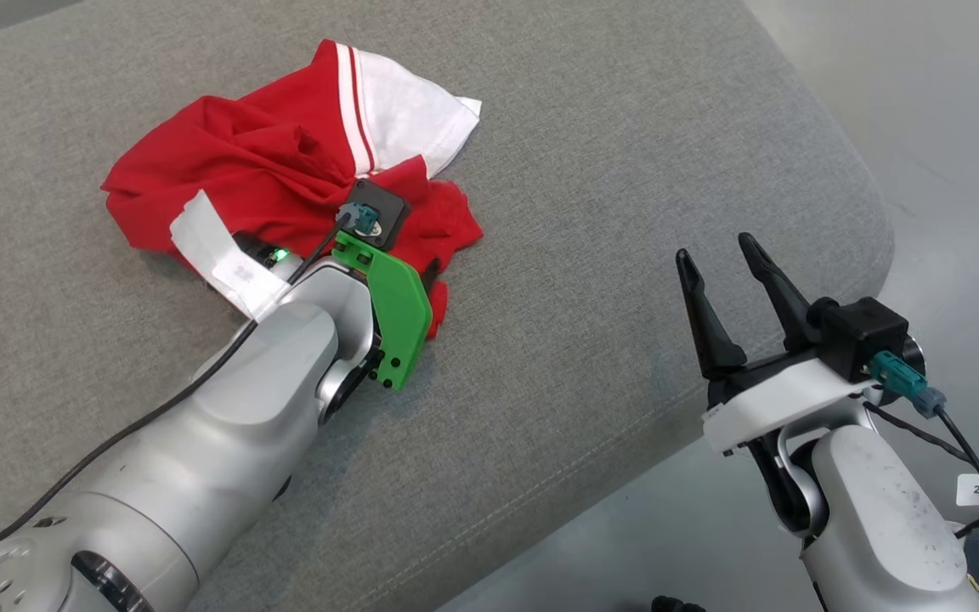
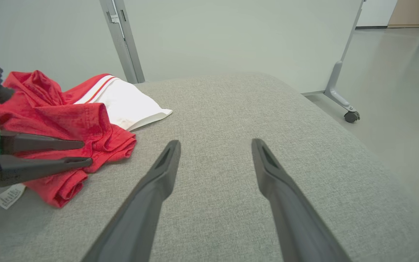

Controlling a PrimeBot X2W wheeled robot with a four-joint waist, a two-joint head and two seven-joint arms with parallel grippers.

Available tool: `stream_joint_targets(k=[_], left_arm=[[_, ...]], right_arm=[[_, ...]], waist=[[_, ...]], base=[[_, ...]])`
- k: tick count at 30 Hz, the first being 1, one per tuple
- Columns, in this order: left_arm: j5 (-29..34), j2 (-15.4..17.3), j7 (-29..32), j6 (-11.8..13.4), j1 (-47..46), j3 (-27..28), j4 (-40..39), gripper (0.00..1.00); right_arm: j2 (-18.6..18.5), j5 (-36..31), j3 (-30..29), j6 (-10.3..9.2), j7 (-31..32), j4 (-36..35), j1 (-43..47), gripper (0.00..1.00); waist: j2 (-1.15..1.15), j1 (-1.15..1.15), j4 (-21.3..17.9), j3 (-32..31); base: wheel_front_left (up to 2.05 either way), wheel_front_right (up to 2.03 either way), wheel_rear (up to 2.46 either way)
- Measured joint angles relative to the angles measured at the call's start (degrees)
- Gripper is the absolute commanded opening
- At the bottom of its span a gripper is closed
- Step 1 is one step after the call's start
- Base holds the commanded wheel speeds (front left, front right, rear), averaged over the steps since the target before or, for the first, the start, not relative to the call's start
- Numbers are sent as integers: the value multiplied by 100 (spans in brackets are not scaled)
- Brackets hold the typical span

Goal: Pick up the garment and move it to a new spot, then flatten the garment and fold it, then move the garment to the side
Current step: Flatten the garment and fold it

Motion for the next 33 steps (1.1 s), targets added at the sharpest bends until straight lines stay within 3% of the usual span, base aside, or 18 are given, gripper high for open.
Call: stream_joint_targets(k=[1, 2, 3, 12, 15, 25, 31, 33], left_arm=[[1, -8, 40, -24, 19, -27, 23, 64], [5, -11, 63, -43, 21, -59, 36, 36], [5, -13, 66, -46, 21, -63, 37, 0], [5, -51, 181, -176, 19, -105, 32, 0], [-8, -60, -38, -191, 19, 40, -149, 0], [-1061, -267, -1435, -458, -266, 1580, -1813, 0], [-1972, -167, -1945, -364, -63, 2786, -1939, 0], [-2146, -4, -1944, -199, 171, 3117, -1790, 0]], right_arm=[[1, 3, -38, -13, 0, -9, 23, 100], [1, 7, -71, -43, 0, -18, 51, 100], [2, 7, -98, -43, 0, -20, 75, 100], [10, -21, -162, -42, 0, -68, 80, 100], [11, -35, -207, -41, 0, -78, 81, 100], [-23, -126, -361, -36, 0, -96, 217, 100], [-110, -238, -427, -34, 0, -111, 260, 100], [-124, -252, -444, -32, 0, -118, 314, 100]], waist=[[0, 0, -23, 9], [0, 0, -29, 18], [0, 0, -20, 21], [0, 0, 236, -43], [0, 0, 388, -86], [0, 0, 882, -152], [0, 0, 1240, -193], [0, 0, 1363, -205]], base=[[0, 0, 0], [0, 0, 0], [0, 0, 0], [0, 0, 0], [0, 0, 0], [0, 0, 0], [0, 0, 0], [0, 0, 0]])
